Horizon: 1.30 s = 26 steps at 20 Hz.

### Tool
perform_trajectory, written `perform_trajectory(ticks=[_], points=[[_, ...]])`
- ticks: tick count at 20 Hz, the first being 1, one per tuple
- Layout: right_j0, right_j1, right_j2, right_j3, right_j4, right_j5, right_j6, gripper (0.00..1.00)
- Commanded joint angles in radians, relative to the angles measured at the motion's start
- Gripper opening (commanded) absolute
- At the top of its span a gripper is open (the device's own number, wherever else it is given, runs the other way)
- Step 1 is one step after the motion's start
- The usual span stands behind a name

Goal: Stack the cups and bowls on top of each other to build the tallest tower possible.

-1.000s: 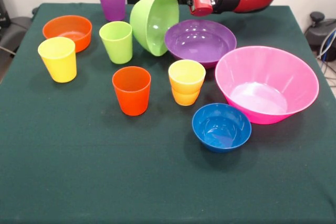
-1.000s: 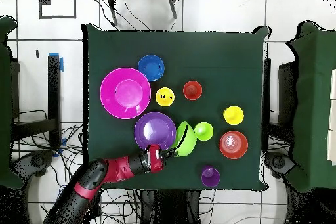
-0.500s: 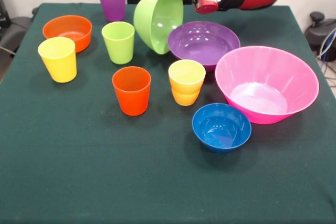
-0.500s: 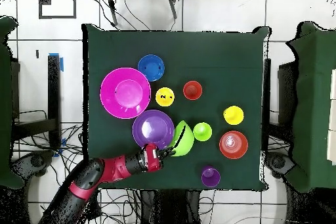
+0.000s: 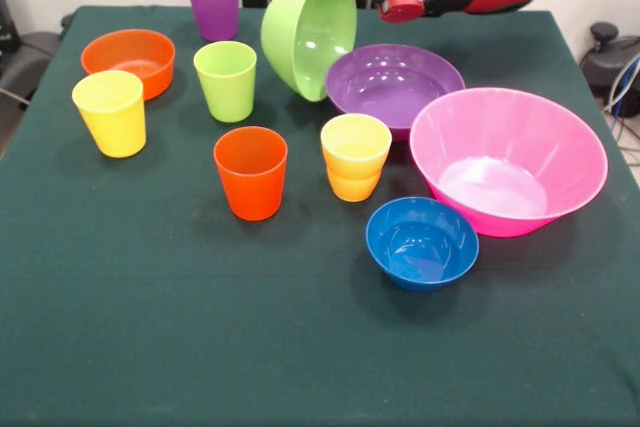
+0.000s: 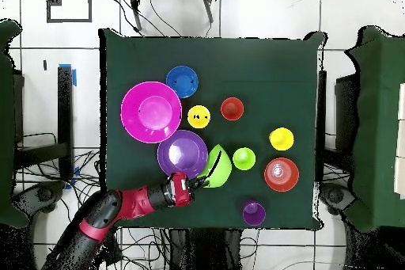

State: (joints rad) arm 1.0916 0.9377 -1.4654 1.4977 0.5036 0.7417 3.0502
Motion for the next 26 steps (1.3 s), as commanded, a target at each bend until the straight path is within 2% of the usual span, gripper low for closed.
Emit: perform_trajectory(ticks=[1, 14, 18, 26], points=[[-0.031, 0.023, 0.109, -0.215, -0.029, 0.041, 0.079, 0.00], [-0.061, 0.039, 0.078, -0.279, -0.053, 0.095, 0.079, 0.00], [-0.071, 0.037, 0.069, -0.307, -0.082, 0.135, 0.063, 0.00], [-0.074, 0.022, 0.082, -0.325, -0.134, 0.129, 0.041, 0.00]])
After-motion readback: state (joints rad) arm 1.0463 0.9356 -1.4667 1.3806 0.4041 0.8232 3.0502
